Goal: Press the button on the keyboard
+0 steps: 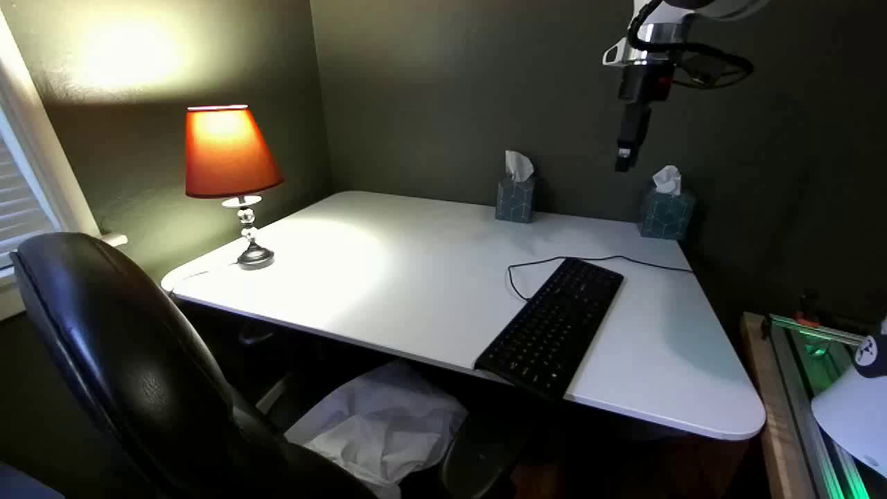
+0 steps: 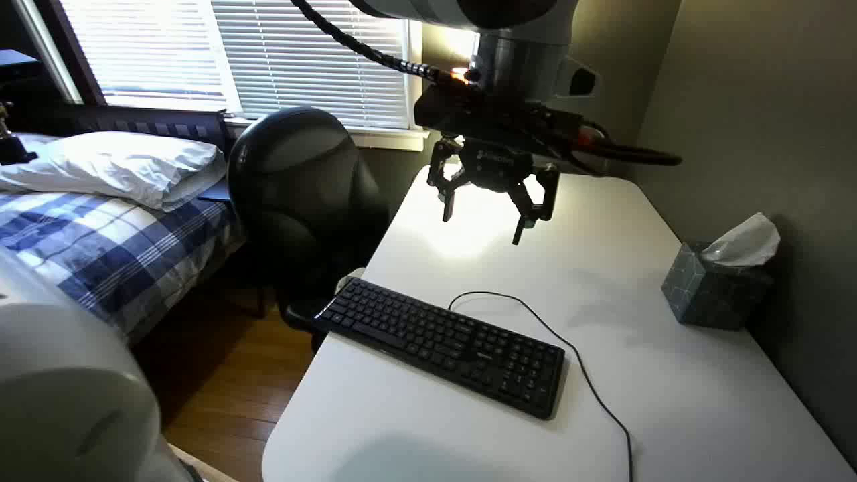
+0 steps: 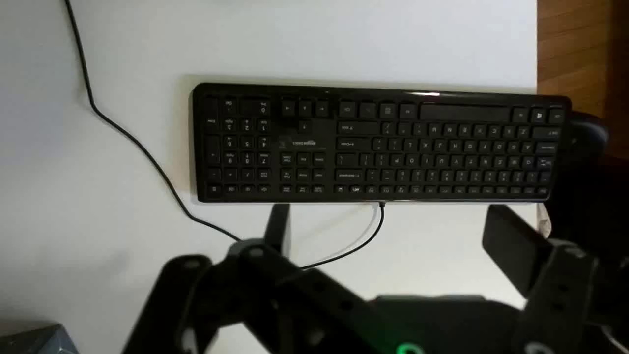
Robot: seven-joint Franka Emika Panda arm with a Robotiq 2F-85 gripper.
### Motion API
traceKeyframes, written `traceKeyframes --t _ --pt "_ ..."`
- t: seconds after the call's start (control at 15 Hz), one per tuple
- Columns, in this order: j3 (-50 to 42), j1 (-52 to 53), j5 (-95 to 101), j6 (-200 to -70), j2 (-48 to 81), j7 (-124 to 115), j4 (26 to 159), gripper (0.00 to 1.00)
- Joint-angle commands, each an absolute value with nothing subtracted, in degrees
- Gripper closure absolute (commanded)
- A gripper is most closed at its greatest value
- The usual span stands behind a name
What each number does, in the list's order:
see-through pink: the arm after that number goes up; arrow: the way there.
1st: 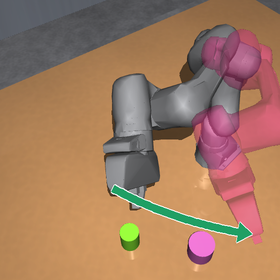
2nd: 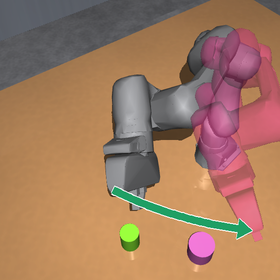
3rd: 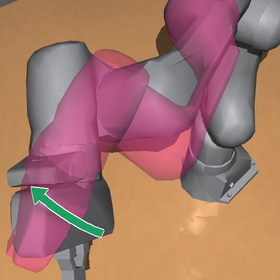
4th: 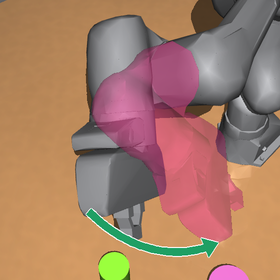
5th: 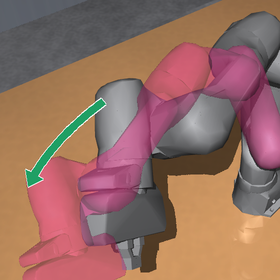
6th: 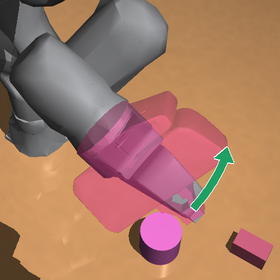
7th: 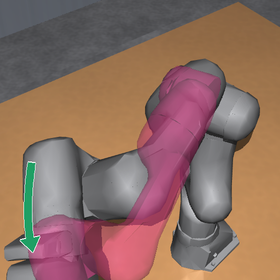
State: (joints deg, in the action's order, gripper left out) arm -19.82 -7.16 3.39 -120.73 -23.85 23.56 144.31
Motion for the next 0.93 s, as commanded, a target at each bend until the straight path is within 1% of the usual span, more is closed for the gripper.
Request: traceKeyframes --t 0.0,0.33,0.87 --pt "-18.77 -8.25 2.87 -120.65 -23.69 23.95 144.26 0.00" --pt "-18.77 -8.25 2.87 -120.65 -23.68 23.95 144.26 0.00" --pt "-19.16 -9.96 1.59 -124.60 -16.14 20.57 143.06 0.00"
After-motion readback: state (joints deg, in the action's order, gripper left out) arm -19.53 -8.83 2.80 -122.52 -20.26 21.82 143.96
